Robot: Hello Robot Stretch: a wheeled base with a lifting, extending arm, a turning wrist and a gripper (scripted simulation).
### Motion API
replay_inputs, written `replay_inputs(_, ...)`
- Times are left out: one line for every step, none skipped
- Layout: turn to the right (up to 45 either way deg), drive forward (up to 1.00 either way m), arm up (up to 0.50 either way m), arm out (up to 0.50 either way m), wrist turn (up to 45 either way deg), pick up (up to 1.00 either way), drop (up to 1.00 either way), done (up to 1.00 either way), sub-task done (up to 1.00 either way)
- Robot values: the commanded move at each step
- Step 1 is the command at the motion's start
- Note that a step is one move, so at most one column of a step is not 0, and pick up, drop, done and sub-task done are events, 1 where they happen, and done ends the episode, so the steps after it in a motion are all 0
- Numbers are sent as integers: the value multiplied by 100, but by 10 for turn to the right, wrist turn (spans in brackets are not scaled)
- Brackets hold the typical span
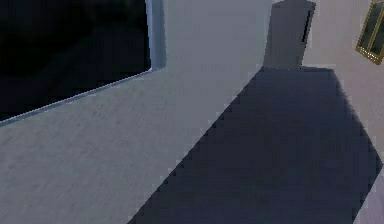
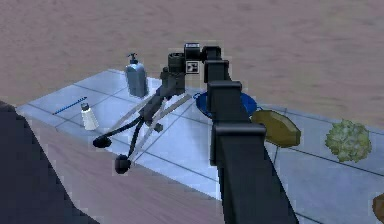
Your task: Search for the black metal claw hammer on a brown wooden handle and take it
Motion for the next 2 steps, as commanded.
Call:
replay_inputs(0,0,0,0,450,0,0,0,0)
replay_inputs(0,0,0,0,450,0,0,0,0)
